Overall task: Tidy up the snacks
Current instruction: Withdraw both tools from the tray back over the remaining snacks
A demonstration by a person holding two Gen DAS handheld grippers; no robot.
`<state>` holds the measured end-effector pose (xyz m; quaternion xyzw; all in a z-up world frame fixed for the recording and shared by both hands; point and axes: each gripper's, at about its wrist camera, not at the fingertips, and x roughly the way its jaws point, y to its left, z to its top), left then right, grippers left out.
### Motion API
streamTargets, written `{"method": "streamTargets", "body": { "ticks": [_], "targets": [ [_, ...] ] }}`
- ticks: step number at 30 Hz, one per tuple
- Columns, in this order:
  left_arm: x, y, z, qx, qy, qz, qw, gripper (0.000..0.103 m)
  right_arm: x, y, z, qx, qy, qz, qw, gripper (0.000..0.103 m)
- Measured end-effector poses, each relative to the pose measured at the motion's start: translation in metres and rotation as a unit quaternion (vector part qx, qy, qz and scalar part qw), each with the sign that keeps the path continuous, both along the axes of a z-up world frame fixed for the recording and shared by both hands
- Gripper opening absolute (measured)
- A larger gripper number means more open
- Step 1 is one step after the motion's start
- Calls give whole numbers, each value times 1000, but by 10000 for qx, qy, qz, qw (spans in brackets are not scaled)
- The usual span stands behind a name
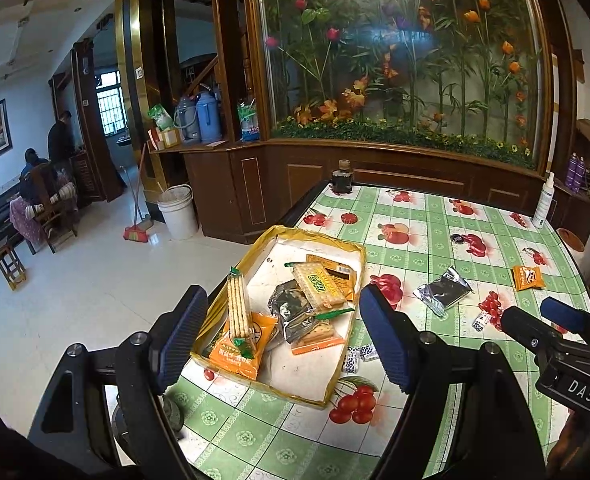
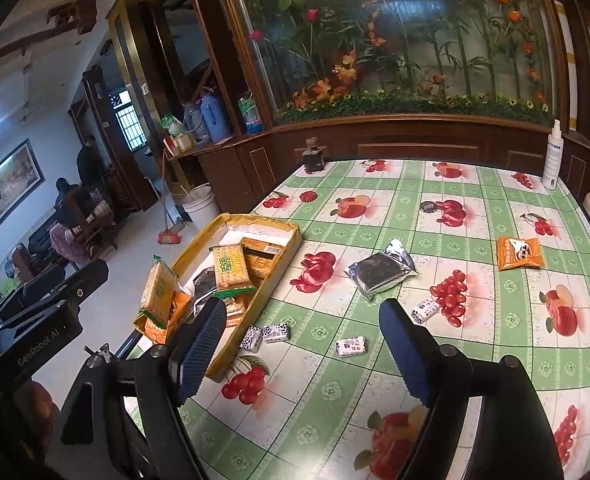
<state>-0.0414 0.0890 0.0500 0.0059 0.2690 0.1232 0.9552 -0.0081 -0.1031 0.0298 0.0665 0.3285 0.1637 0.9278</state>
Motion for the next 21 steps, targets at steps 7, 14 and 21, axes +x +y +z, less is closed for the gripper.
{"method": "streamTargets", "body": {
  "ticks": [7,14,21],
  "targets": [
    [-4,0,0,-132,46,-94,9999,79,-16,-14,0,-57,-87,-209,9997,81],
    [-2,1,-7,-351,216,-249,9988,80,-30,-37,-8,-367,-104,-632,9973,83],
    [7,-12,-25,-617,609,-718,9936,82,-41,-70,-25,-439,71,-1010,9939,85]
  ]
}}
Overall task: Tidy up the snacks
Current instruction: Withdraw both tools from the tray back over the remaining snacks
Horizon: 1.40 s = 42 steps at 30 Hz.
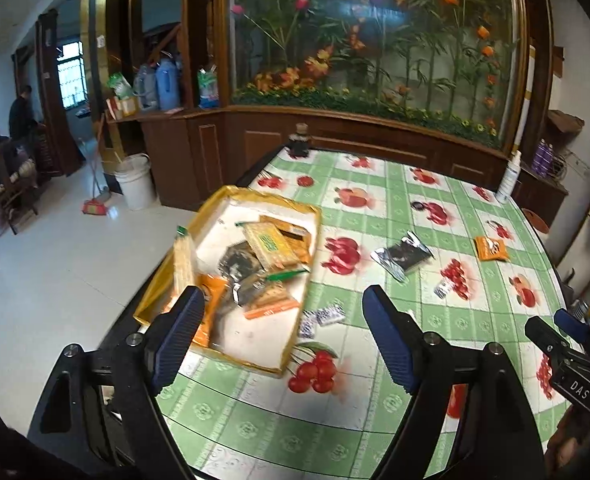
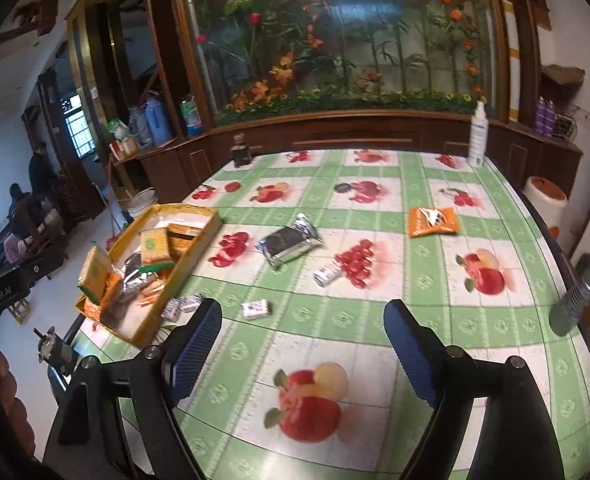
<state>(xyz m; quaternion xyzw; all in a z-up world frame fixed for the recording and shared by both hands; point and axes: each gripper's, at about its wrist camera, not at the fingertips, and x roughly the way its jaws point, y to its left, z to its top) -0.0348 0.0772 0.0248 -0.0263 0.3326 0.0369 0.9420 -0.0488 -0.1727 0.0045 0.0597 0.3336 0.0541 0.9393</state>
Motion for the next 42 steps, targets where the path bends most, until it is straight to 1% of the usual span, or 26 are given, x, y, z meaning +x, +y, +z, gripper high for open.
{"method": "streamTargets", "body": {
  "ticks": [3,5,8,12,15,21,28,42],
  "targets": [
    [5,-8,-9,-69,205,-155,9996,82,-5,-19,-8,-18,73,-249,9997,85],
    [9,-15,-15,-124,335,-261,9990,82,-7,-29,-12,-156,127,-463,9987,85],
    [12,-27,-21,-125,517,-403,9978,82,-9,-38,-15,-700,156,-915,9932,85],
    [13,-43,-26,-91,692,-568,9959,82,-12,-45,-12,-1464,89,-1442,9786,85],
    [11,-52,-26,-4,723,-612,9955,82,-17,-52,-9,-1720,36,-1639,9714,85],
    [13,-67,-25,109,788,-661,9946,82,-25,-64,-1,-1849,-106,-1808,9659,86],
    [17,-87,-31,278,907,-777,9925,82,-28,-76,2,-1789,-151,-1881,9656,87],
    [27,-111,-42,479,1084,-915,9887,82,-21,-92,-7,-1675,-32,-1912,9671,87]
  ]
}}
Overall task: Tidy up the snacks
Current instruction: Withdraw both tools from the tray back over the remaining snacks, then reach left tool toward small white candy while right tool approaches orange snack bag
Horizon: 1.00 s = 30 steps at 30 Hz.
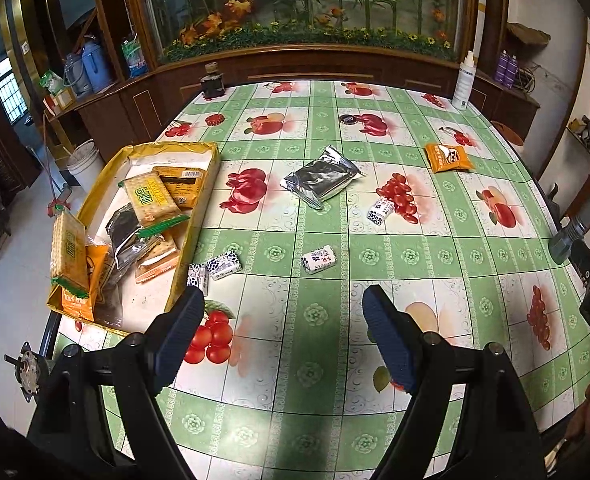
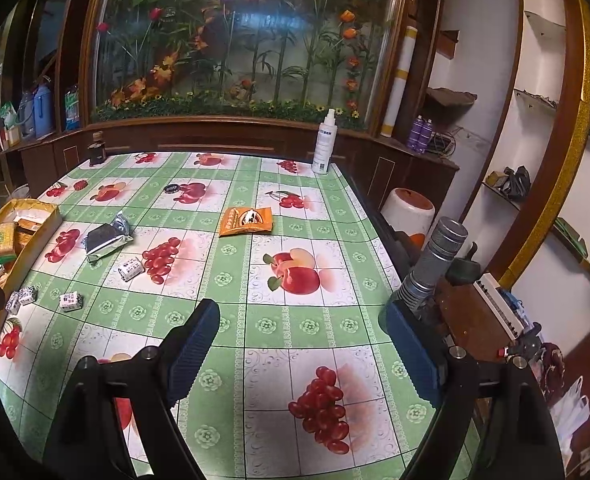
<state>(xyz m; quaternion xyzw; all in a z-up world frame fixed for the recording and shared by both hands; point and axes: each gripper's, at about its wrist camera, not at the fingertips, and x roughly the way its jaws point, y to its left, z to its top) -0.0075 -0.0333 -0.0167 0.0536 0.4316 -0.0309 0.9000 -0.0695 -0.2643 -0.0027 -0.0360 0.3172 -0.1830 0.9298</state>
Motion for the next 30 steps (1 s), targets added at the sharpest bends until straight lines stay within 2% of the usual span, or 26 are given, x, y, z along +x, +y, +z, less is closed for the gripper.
{"method": "streamTargets", "body": {
  "ticks": [19,20,22,24,27,30],
  "targets": [
    [14,0,-15,21,172,15,9998,82,15,1,-11,23,150,68,9999,87],
    [16,0,-17,30,185,8,9998,82,16,-1,-12,198,161,170,9995,87],
    [19,0,-21,52,186,-40,9998,82,21,-12,-17,968,161,524,9938,87],
    [25,0,-28,137,172,-140,9997,82,31,-27,-26,1805,208,835,9798,87],
    [40,2,-40,181,260,-226,9992,82,51,-42,-34,2371,246,1038,9656,87],
    [56,5,-53,93,540,-279,9981,82,73,-50,-37,2414,249,1024,9647,87]
  ]
}}
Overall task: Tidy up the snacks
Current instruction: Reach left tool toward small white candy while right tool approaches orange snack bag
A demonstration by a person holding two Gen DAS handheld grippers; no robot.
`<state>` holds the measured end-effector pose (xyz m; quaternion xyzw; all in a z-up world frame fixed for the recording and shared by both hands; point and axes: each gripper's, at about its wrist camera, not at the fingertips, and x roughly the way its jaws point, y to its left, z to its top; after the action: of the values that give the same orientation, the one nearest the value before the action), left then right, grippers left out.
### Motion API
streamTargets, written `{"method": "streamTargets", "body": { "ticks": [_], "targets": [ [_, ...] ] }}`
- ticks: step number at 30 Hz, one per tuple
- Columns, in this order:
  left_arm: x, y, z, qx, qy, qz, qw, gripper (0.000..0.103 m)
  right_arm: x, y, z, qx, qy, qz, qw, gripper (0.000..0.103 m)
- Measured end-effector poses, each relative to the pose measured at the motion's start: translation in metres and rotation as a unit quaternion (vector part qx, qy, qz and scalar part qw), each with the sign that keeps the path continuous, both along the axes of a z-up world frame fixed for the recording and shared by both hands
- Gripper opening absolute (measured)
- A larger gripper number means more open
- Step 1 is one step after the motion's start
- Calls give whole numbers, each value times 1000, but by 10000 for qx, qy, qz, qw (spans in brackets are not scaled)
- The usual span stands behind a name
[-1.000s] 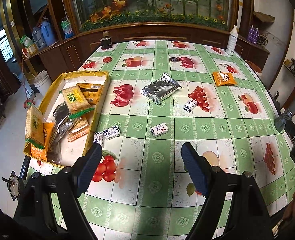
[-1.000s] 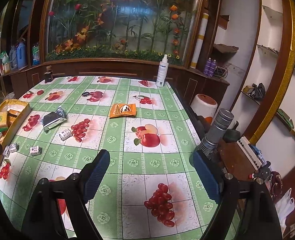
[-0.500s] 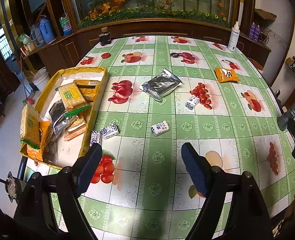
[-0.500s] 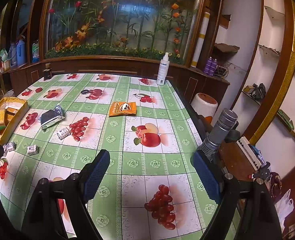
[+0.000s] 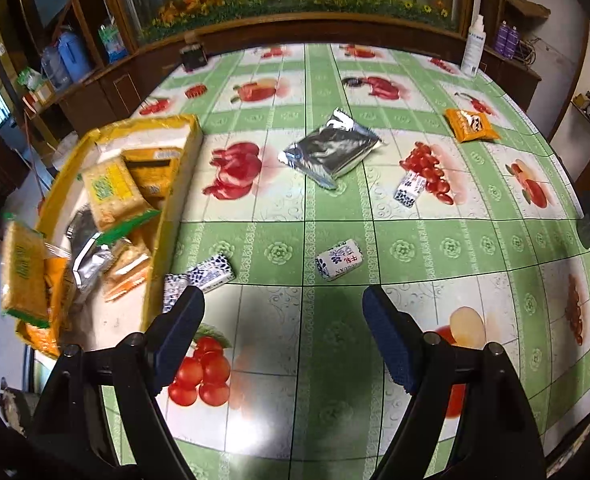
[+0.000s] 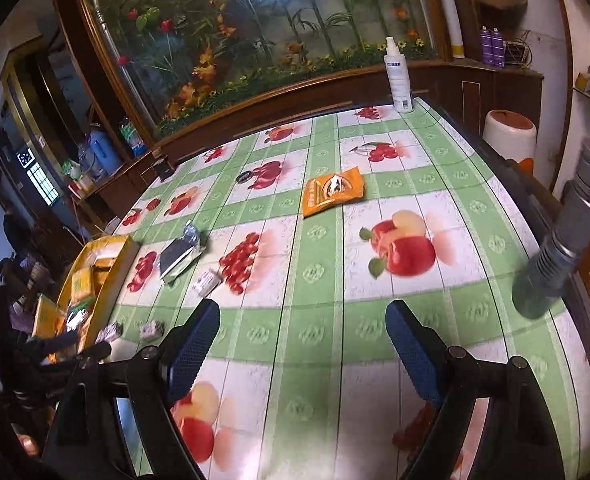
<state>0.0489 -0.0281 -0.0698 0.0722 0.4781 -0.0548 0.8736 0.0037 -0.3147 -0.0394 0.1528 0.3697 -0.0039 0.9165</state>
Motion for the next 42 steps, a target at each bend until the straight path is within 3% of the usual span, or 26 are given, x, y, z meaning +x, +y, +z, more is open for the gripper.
{"method": "streamTargets", "body": {
  "ticks": [9,16,21,25,27,29,33,37,42],
  "targets": [
    [30,-21,-29,119,228,-347,9991,82,70,-20,-21,-270,312,-130,9991,87],
    [48,-27,-45,114,363,-447,9983,82,106,-34,-47,-780,710,-356,9938,87],
    [48,-25,-46,-8,245,-497,9985,82,120,-44,-45,-548,579,-114,9968,87],
    [50,-23,-46,-276,319,-616,9972,68,157,-31,-42,-472,442,361,9972,87],
    [50,-21,-44,-289,285,-616,9973,56,177,-21,-43,-723,398,587,9949,87],
    [50,-20,-43,-295,279,-626,9972,35,191,-14,-45,-932,386,789,9918,87],
    [51,-17,-42,-313,317,-596,9972,32,218,-7,-54,-1214,503,1193,9841,87],
    [50,-14,-42,-341,351,-572,9972,32,234,-15,-69,-828,1005,1625,9781,85],
    [48,-6,-42,-463,421,-578,9964,32,206,-11,-74,-590,1276,2046,9687,84]
  ]
}}
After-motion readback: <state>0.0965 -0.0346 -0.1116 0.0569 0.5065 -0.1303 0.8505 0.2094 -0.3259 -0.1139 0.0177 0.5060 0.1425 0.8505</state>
